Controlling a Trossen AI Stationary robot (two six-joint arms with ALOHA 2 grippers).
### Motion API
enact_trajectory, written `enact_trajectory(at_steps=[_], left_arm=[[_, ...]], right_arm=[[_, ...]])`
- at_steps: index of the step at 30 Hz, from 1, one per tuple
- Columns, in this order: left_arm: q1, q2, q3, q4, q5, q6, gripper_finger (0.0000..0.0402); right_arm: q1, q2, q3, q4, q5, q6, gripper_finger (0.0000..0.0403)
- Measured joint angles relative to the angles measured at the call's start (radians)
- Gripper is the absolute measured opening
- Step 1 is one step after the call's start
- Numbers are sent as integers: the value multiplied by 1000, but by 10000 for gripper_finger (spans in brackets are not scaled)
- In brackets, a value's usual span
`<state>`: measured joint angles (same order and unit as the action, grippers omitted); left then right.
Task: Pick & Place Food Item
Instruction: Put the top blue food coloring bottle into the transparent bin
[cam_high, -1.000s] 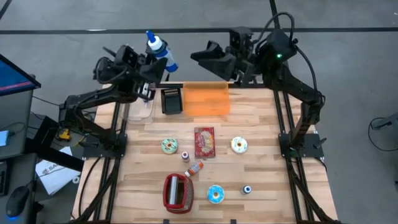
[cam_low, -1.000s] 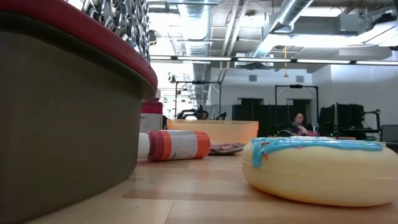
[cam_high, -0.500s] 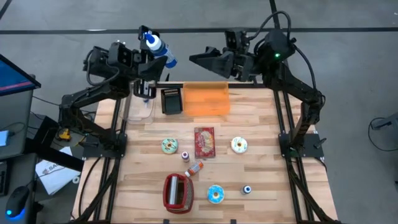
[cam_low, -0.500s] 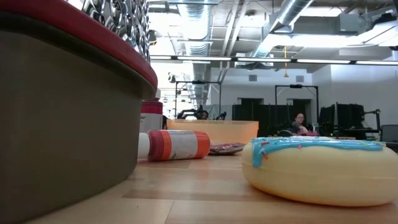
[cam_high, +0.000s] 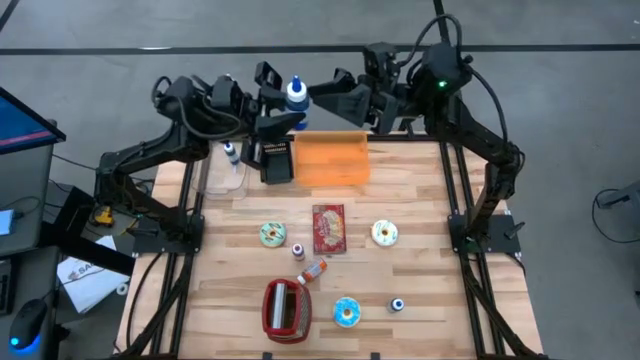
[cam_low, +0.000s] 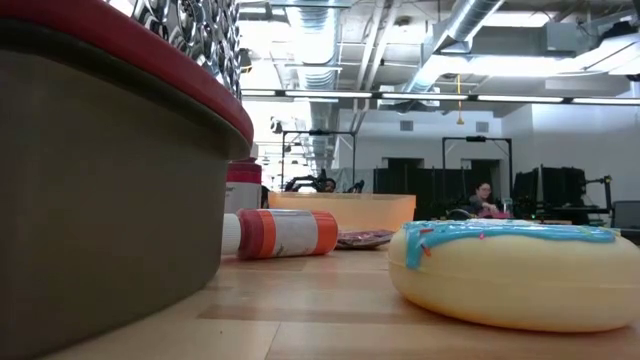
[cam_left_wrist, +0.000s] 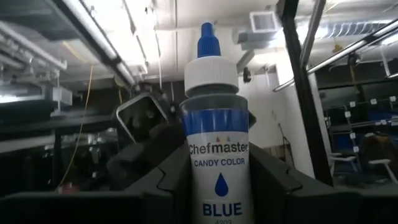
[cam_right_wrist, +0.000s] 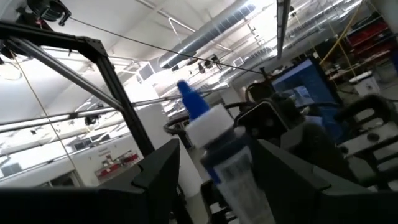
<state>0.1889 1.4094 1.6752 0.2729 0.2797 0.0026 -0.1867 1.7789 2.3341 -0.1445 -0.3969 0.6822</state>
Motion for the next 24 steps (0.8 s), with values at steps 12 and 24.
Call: enact_trajectory(at_steps=[12, 24], left_arm=[[3, 1, -2, -76, -27, 0, 113], [3, 1, -2, -79, -52, -6, 113]], right_arm=[[-13, -67, 0, -66, 62, -144, 182], [-3, -68, 0, -107, 60, -239, 9]])
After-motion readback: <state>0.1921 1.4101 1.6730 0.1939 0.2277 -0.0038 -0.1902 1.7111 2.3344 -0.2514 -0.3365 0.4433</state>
